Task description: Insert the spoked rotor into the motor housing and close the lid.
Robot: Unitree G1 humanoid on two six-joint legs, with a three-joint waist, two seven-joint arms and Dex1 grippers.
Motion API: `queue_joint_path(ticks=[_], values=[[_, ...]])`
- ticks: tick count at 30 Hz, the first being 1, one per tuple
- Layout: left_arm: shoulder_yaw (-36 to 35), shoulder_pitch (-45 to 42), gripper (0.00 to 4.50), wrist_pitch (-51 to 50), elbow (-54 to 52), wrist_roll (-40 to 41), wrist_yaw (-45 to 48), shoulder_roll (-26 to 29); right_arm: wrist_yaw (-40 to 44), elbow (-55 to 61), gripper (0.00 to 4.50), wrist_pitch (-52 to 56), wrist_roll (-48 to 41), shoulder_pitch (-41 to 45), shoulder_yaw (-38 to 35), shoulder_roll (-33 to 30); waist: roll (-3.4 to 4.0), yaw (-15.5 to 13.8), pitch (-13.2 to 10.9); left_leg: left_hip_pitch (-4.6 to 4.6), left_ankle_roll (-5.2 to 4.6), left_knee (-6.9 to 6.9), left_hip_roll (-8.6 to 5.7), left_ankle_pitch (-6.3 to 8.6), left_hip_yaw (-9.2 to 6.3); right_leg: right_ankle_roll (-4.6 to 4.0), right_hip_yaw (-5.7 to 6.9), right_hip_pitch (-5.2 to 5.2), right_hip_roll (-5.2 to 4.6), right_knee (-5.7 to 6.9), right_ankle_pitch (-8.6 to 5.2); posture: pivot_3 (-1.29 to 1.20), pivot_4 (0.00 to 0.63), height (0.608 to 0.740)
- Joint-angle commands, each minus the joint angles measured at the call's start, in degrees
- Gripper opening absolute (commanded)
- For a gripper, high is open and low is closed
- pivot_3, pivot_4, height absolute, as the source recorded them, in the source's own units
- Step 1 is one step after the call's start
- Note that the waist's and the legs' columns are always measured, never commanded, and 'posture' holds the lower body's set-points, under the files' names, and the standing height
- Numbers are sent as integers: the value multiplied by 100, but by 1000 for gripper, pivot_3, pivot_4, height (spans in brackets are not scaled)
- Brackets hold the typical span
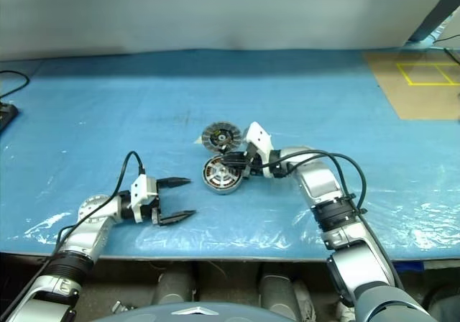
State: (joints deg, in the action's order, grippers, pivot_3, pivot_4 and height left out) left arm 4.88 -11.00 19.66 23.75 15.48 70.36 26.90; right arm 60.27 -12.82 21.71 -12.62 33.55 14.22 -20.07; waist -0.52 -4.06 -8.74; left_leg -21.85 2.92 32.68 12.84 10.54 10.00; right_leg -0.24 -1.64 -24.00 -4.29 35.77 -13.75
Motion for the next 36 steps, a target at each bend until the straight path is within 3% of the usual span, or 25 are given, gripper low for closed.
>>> queue_joint_path(ticks=[1, 2, 6, 11, 17, 27, 31, 34, 36], values=[[-19, 45, 4500, 32, 95, -23, -12, 3, -102, -146, 770, -81, 76, 104, 25, 113, 0, 0, 0, 0, 0, -1, 0, 0, 0, 0, 0, 0, 0, 0, 0, 0, 150, 740], [-18, 41, 4500, 36, 99, -23, -13, 0, -123, -211, 770, -85, 170, 82, 104, 118, 0, 0, 0, 0, 0, -1, 0, 0, 0, 0, 0, 0, 0, 0, 0, 0, 150, 740], [-3, 29, 4500, 48, 118, -30, -1, -4, -145, -325, 25, -145, 570, -115, 472, 37, 4, 2, 3, 5, 0, -1, 0, 0, 0, 0, 1, 5, 0, 0, 0, 0, 150, 740], [2, -9, 4500, 31, 128, -27, 15, 0, -186, -84, 25, -89, 442, -251, 367, 29, 4, 3, 3, 58, 1, -14, 0, 2, 0, -1, -2, 62, -1, -15, -2, 0, 150, 740], [-11, 10, 4500, 64, 152, -28, 32, 5, -225, 737, 25, 228, -444, -262, -462, 132, 8, -3, 0, 61, 1, -37, -1, 1, 3, -4, -2, 62, 0, -32, -4, 0, 150, 740], [-35, 2, 4500, 183, 290, -53, 36, 3, -287, 1251, 25, 653, -436, -773, -744, -915, 9, -11, 0, 61, 1, -43, -2, 1, 3, -4, -1, 63, 0, -41, -5, 0, 150, 740], [-36, -31, 4500, 240, 385, -59, 53, -3, -662, 391, 25, 159, -155, -463, -900, -998, 13, 11, -1, 68, 1, -43, -2, 1, 4, -4, -4, 65, 0, -41, -5, 0, 150, 740], [-31, -87, 4500, 296, 494, -68, 63, -21, -1527, -1038, 25, -764, 203, 309, -1137, -644, 17, 36, -3, 73, 1, -40, -5, 1, 6, -5, -9, 63, 0, -35, -4, 0, 150, 740], [-32, -131, 4500, 323, 558, -75, 66, -35, -1662, -1852, 25, -1186, 153, 821, -1317, -386, 28, 36, -7, 69, 2, -40, -8, 1, 10, -8, -10, 55, -3, -30, -2, 0, 150, 740]])
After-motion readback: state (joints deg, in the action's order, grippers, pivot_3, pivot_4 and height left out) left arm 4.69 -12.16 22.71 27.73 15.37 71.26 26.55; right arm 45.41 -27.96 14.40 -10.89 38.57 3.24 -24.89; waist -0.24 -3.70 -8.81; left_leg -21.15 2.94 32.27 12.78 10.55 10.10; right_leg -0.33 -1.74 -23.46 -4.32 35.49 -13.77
